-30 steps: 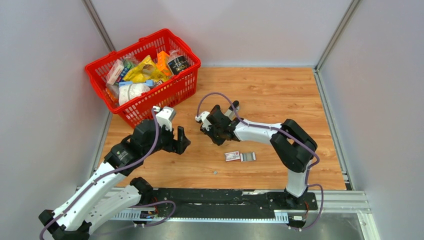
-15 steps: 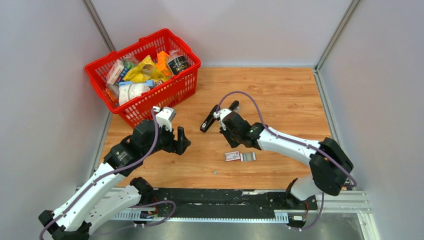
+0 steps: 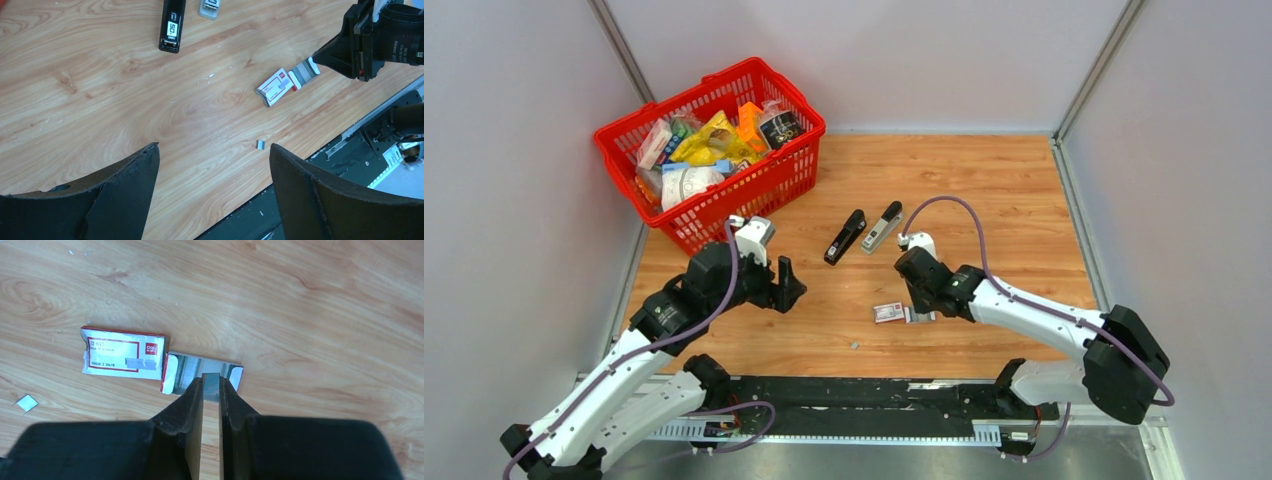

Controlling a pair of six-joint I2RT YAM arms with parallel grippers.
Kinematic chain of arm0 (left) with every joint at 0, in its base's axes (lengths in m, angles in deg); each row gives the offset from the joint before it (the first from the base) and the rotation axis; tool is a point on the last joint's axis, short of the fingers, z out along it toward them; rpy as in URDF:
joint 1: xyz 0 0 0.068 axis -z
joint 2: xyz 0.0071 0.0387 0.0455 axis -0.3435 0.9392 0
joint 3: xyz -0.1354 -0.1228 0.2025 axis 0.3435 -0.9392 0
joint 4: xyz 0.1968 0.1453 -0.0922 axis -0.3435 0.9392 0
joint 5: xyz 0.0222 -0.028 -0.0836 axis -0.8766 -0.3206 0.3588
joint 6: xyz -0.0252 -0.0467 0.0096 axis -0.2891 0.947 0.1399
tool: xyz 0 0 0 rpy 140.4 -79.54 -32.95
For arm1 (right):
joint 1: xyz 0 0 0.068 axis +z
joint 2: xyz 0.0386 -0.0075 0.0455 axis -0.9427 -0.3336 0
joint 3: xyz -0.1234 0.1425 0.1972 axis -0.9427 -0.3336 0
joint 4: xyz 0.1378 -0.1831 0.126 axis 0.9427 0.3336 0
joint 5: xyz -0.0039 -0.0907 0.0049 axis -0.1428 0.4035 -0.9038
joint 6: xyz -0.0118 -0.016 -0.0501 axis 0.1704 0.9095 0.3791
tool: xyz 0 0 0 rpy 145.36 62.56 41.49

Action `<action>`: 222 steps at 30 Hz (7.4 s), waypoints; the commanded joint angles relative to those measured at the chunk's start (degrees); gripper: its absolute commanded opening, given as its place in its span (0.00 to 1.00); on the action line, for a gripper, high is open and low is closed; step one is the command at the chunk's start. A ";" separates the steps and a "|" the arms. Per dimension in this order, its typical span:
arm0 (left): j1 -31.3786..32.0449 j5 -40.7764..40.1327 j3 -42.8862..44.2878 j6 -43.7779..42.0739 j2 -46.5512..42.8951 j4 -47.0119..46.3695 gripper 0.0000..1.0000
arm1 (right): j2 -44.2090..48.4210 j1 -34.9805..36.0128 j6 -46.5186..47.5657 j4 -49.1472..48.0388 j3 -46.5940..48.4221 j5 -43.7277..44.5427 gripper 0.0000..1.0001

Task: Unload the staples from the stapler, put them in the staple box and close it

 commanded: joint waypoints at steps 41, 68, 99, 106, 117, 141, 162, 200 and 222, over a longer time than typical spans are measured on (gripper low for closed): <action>-0.16 1.01 -0.48 0.00 -1.13 -0.87 0.88 | -6.26 0.19 -13.55 -6.73 -4.04 4.09 0.20; -0.16 1.27 -0.48 0.00 -1.57 -0.69 0.88 | -0.64 5.27 -8.81 -5.32 2.20 0.23 0.38; -0.16 -5.67 3.30 -2.20 -7.02 6.51 0.88 | -21.64 24.97 -0.10 -14.20 9.94 -6.46 0.54; -0.16 -5.93 2.78 -2.37 -7.19 6.16 0.88 | -22.52 25.32 -0.19 -13.85 9.67 -5.67 0.52; -0.16 -5.84 2.25 -2.20 -7.46 5.90 0.89 | -21.91 26.20 -1.16 -13.23 8.27 -4.35 0.44; -0.16 -5.23 1.63 -1.76 -7.10 5.11 0.89 | -18.57 26.55 -3.00 -9.98 7.39 0.92 0.15; -0.16 -4.70 1.46 -1.76 -7.02 4.84 0.89 | -2.40 19.62 -15.39 6.72 1.59 10.94 0.17; -0.16 -4.35 1.02 -2.11 -7.63 5.02 0.89 | -7.67 5.90 -16.19 0.39 0.09 9.62 0.24; -0.16 -3.65 0.75 -1.76 -7.19 4.84 0.89 | -1.43 -0.86 -19.35 3.29 -2.37 12.79 0.35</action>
